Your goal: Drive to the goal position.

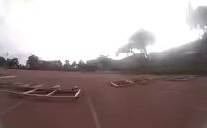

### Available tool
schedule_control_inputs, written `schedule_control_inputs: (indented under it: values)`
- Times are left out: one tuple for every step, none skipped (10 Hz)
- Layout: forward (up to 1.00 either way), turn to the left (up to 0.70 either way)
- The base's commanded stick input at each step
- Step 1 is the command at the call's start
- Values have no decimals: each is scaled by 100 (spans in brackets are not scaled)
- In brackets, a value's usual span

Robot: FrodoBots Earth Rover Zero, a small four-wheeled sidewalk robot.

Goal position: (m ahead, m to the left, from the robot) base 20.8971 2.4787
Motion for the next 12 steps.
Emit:
schedule_control_inputs:
  values:
    - [70,0]
    - [70,0]
    - [70,0]
    - [70,0]
    - [70,0]
    - [70,0]
    - [70,0]
    - [70,0]
    - [70,0]
    - [70,0]
    - [70,0]
    - [70,0]
